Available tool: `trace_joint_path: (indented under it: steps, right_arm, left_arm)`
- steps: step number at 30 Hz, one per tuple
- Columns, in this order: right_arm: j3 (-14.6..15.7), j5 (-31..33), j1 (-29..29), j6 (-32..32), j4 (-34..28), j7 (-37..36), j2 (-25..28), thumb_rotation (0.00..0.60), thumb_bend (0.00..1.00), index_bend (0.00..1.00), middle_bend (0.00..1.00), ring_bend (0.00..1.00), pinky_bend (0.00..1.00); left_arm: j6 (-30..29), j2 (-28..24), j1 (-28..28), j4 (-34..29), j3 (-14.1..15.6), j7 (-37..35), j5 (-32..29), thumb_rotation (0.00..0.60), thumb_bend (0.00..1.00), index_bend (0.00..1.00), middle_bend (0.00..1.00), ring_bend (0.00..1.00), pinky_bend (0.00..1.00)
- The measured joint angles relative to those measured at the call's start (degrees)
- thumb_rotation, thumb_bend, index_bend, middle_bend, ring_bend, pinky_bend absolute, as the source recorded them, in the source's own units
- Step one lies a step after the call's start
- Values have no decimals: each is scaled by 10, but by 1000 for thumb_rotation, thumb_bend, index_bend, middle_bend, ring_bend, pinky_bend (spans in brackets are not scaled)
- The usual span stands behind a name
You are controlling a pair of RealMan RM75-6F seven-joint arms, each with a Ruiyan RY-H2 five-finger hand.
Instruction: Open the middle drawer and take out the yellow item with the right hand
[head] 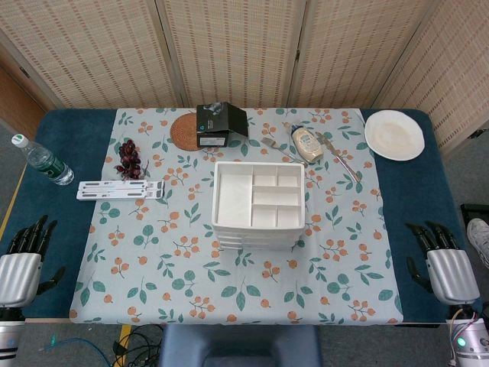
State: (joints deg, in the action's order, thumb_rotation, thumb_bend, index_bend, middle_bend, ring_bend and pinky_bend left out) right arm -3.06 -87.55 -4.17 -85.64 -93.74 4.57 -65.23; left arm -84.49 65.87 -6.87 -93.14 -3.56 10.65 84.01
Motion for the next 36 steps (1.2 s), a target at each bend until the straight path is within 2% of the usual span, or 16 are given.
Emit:
trace_joint_path:
  steps: [10, 14, 25, 29, 32, 34, 36]
  right_arm:
    - [2, -7, -1, 1, -3, -6, 3, 600, 490, 139, 225, 148, 131]
    - [5, -24, -10, 9, -14, -16, 6, 600, 490, 139, 229, 183, 212]
    - [28, -87, -74, 103, -66, -57, 10, 600, 490, 139, 340, 497, 644]
    - [41, -97, -100, 147, -75, -87, -4, 600, 489, 139, 454, 648, 789]
    - [48, -100, -118, 176, -79, -121, -16, 600, 489, 135, 575, 768, 853]
    - [51, -100, -129, 192, -81, -147, -24, 600, 490, 111, 649, 832, 896]
    - [55, -99, -142, 212, -82, -182, -32, 600, 496, 38, 722, 898, 956]
  left_arm:
    - [0, -5, 3, -10, 3, 8, -4, 600, 256, 0, 0, 91, 112]
    - [-1, -4, 4, -11, 3, 7, -4, 600, 256, 0, 0, 91, 112]
    - [-5, -6, 10, -9, 6, 3, -5, 600, 257, 0, 0, 91, 112]
    - [-5, -6, 11, -9, 7, 2, -6, 600, 256, 0, 0, 91, 111]
    - [-4, -7, 10, -9, 6, 2, -5, 600, 256, 0, 0, 91, 112]
    - [-4, -7, 10, -8, 6, 1, -5, 600, 257, 0, 0, 91, 112]
    - [-2, -7, 9, -8, 6, 1, -5, 600, 256, 0, 0, 91, 112]
